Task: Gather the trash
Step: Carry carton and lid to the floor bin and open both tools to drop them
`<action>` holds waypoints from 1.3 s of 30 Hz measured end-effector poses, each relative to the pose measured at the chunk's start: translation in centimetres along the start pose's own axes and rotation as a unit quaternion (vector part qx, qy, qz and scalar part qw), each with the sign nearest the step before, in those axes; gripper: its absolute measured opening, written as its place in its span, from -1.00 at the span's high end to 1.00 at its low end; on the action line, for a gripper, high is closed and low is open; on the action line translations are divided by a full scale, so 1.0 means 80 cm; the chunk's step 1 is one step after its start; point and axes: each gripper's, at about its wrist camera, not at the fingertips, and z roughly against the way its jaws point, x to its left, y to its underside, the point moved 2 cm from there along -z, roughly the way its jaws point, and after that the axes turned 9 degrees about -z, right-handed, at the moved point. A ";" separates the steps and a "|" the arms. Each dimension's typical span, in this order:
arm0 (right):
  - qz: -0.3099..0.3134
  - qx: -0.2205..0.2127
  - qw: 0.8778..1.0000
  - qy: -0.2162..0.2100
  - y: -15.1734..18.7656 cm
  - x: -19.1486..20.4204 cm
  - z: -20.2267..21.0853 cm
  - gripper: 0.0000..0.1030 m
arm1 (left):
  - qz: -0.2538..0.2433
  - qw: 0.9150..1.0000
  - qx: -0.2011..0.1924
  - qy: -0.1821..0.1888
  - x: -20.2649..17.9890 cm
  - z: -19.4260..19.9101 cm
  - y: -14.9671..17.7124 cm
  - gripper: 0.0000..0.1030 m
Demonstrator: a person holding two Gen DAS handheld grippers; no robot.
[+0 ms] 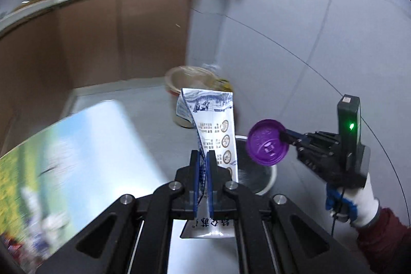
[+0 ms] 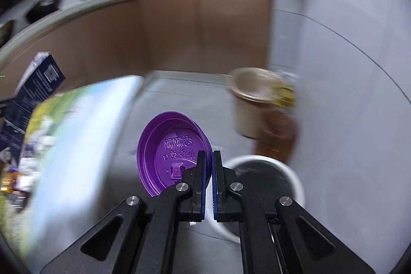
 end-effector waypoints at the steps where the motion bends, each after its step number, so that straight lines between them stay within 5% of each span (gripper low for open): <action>1: -0.003 0.002 1.000 0.012 0.000 -0.013 -0.007 0.93 | -0.007 1.000 0.009 0.009 -0.014 -0.025 -0.011 0.91; 9: -0.037 0.032 0.995 0.092 0.011 -0.093 -0.075 0.93 | -0.007 0.996 0.074 0.055 -0.077 -0.178 -0.058 0.91; 17: -0.065 0.058 0.991 0.104 0.026 -0.127 -0.119 0.88 | 0.020 0.990 0.114 0.074 -0.098 -0.268 -0.064 0.88; 18: -0.066 0.058 0.991 0.103 0.027 -0.129 -0.122 0.80 | 0.025 0.990 0.118 0.078 -0.099 -0.277 -0.061 0.88; 20: -0.068 0.062 0.990 0.108 0.032 -0.132 -0.126 0.33 | 0.035 0.988 0.124 0.085 -0.098 -0.288 -0.061 0.87; 21: -0.071 0.060 0.990 0.110 0.033 -0.134 -0.125 0.12 | 0.037 0.988 0.125 0.085 -0.098 -0.288 -0.061 0.87; 28: -0.085 0.045 0.991 0.096 0.034 -0.134 -0.106 0.10 | 0.039 0.992 0.091 0.076 -0.089 -0.233 -0.055 0.87; 39: -0.071 -0.035 0.997 0.011 0.011 -0.057 0.019 0.04 | 0.053 0.999 -0.010 -0.005 -0.057 -0.040 -0.031 0.82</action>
